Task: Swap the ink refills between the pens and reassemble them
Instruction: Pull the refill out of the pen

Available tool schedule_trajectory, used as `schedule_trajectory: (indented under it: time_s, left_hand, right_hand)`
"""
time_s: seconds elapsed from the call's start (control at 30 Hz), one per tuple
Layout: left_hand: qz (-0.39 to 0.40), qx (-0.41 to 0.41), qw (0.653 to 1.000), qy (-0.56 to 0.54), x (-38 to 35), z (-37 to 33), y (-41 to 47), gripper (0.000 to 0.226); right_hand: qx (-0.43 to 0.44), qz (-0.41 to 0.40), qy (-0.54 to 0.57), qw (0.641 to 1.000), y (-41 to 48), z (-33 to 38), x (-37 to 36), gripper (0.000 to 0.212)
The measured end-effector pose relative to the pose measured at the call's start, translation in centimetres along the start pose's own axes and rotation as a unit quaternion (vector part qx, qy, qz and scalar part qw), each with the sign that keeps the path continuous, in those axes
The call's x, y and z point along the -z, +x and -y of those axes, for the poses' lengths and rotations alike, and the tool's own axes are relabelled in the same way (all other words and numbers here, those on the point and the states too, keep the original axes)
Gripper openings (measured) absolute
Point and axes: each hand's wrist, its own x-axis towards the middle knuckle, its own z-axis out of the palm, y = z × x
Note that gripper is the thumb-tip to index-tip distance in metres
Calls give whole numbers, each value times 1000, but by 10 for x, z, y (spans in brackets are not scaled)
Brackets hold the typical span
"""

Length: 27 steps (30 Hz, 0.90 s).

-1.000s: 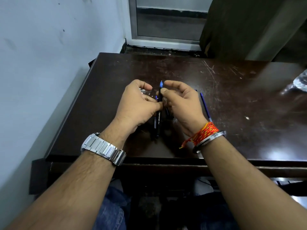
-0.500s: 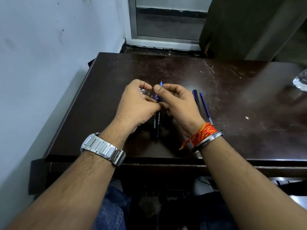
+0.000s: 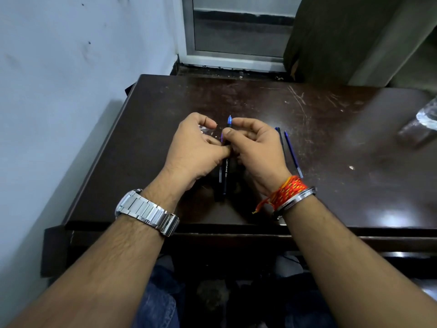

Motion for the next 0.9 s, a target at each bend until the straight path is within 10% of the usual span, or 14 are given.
schedule_trajectory:
  time_s: [0.9]
  left_hand:
    - [9,2,1000,2,0,2,1,56]
  right_hand:
    - [-35,3,12,999,3,3,6,21]
